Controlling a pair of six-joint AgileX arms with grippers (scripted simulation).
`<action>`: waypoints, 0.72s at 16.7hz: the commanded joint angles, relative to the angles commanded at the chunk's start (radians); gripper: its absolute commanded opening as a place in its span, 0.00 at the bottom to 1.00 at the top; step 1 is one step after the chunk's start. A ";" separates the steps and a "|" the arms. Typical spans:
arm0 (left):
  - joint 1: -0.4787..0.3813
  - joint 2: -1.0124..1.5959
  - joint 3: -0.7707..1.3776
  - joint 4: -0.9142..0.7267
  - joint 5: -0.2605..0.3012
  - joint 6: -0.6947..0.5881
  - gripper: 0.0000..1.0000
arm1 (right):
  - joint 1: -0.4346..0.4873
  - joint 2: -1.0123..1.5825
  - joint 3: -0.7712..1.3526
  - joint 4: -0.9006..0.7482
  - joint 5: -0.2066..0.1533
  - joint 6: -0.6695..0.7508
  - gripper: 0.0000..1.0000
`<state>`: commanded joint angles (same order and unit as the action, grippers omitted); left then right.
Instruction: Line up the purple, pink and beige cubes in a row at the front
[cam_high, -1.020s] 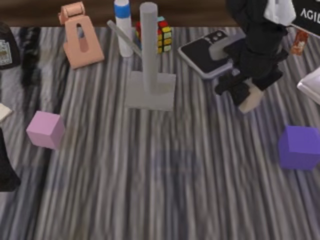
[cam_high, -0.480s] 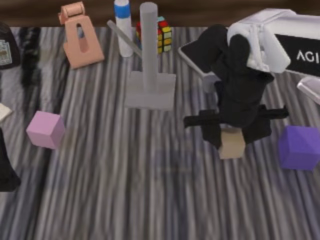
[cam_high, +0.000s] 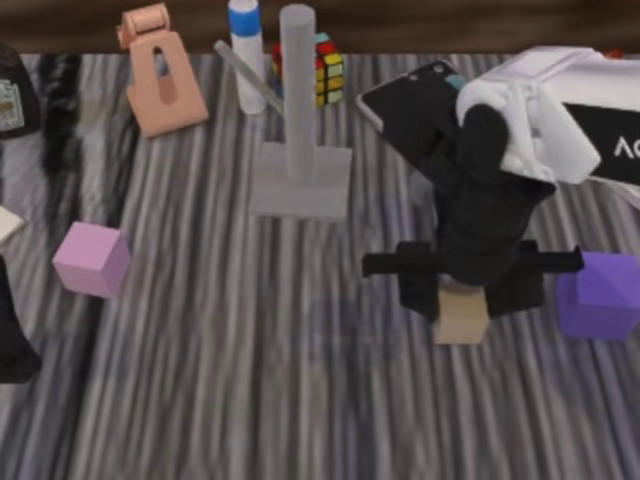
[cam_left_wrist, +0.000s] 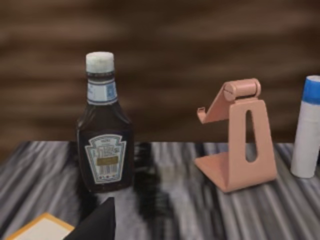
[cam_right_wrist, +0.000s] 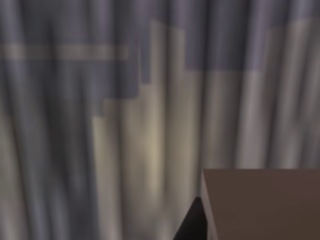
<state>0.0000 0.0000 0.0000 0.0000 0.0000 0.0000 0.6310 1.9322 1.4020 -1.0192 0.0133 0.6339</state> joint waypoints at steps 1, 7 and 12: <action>0.000 0.000 0.000 0.000 0.000 0.000 1.00 | -0.005 0.004 0.002 -0.002 -0.001 0.000 0.00; 0.000 0.000 0.000 0.000 0.000 0.000 1.00 | 0.000 0.064 -0.089 0.163 0.000 0.004 0.00; 0.000 0.000 0.000 0.000 0.000 0.000 1.00 | 0.004 0.107 -0.148 0.254 0.001 0.006 0.00</action>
<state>0.0000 0.0000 0.0000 0.0000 0.0000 0.0000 0.6355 2.0388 1.2544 -0.7651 0.0141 0.6399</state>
